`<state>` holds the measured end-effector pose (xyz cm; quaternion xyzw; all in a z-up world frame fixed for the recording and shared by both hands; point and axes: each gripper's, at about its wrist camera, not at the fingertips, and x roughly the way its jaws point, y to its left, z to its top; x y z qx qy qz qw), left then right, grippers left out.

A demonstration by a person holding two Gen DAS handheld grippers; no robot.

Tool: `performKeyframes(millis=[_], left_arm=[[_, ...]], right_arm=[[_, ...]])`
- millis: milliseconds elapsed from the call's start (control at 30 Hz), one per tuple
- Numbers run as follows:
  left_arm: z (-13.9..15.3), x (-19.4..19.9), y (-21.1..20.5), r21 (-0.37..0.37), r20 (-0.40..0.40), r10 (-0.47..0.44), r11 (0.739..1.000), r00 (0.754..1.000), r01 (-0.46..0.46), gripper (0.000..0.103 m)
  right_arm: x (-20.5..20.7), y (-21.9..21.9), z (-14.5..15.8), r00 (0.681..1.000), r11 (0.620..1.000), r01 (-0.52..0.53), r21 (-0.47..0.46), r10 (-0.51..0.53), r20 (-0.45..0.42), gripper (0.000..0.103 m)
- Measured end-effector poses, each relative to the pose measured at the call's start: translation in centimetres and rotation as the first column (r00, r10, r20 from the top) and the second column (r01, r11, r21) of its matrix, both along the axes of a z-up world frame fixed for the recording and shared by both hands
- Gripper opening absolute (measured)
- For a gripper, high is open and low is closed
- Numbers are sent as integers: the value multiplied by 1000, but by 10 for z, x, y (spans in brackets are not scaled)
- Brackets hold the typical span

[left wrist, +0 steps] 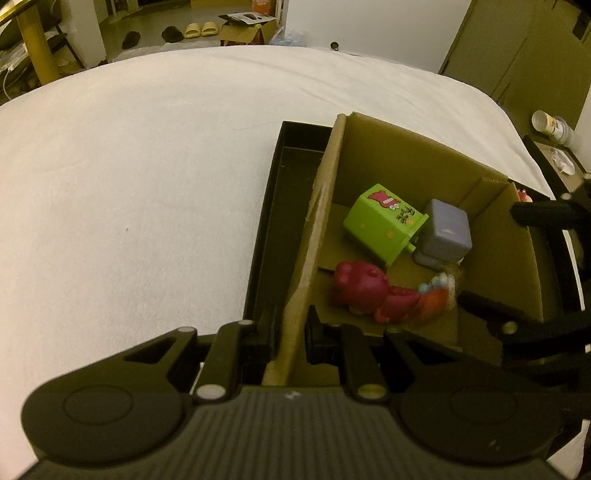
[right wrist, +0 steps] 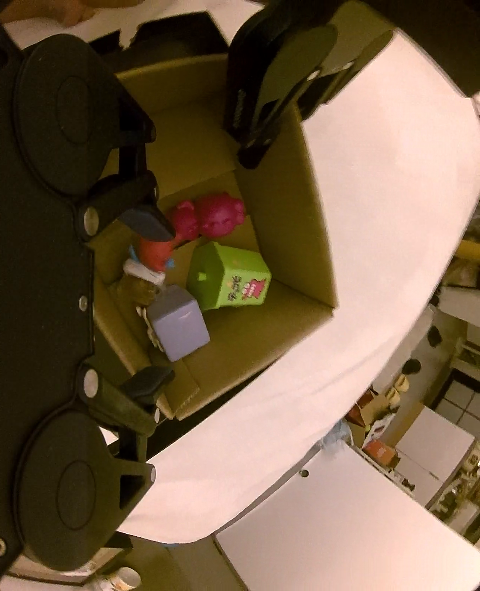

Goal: Organize rigid objects
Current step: 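Lower the red figure bundle into the box and open the right gripper, then move the right gripper back over the tray toward the white charger plug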

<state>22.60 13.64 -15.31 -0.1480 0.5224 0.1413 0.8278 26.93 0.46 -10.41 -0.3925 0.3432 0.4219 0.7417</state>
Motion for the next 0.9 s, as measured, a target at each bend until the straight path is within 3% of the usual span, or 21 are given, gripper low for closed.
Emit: performKeyframes(millis=[333,633,900], left_arm=[[1,1,-2,7,-9,-5,1000,1000,5,13],[-2,8,-6,25,-31,-7,1000,999,8,13],[-1,8,-11,51,-28,-20,998,999,21,13]], right_arm=[[11,-32,20,988,977,152,152,-145,-60,74],[28,-72,33,959,896,283,341,-251,-135,74],[45,-100,24,917,830,400,388,-369,-154,74]])
